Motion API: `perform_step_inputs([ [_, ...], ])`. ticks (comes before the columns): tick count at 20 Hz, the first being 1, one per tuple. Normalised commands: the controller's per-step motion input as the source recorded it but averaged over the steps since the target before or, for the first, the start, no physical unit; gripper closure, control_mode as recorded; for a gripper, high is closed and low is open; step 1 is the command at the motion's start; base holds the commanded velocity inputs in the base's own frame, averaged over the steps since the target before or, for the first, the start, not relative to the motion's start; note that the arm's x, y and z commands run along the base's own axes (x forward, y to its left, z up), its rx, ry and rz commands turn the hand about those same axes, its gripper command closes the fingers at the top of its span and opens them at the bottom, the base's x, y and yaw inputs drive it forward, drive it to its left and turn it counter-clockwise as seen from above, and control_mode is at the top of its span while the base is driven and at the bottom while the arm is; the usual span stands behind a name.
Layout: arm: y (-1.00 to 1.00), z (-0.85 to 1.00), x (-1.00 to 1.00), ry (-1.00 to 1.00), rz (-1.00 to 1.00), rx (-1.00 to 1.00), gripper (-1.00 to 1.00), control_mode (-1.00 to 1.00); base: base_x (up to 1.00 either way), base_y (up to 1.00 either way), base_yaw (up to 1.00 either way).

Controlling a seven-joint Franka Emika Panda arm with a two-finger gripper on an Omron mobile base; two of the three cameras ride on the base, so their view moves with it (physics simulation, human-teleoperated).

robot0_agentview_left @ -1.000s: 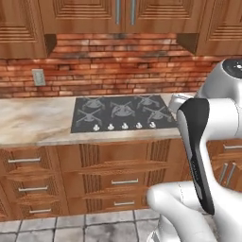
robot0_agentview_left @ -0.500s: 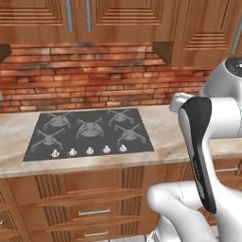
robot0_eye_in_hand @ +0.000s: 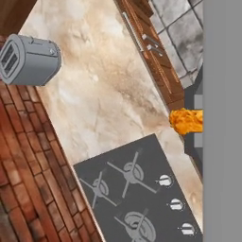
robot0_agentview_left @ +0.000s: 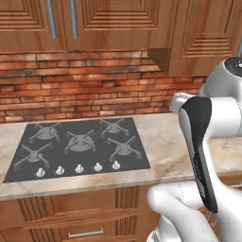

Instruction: Open the fridge, remove the mango, lemon wedge, and shrimp, and place them on any counter.

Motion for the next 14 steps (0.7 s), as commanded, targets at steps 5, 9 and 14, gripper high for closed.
perform_step_inputs([
  [5, 0.0, 0.0, 0.0, 0.0, 0.0, 0.0, 1.0, 1.0, 0.25, -0.2, 0.0],
  [9, -0.2, -0.28, 0.33, 0.12, 0.0, 0.03, 1.0, -1.0, 0.0, 0.0, 0.0],
  [14, -0.39, -0.32, 0.31, 0.15, 0.0, 0.04, 1.0, -1.0, 0.0, 0.0, 0.0],
])
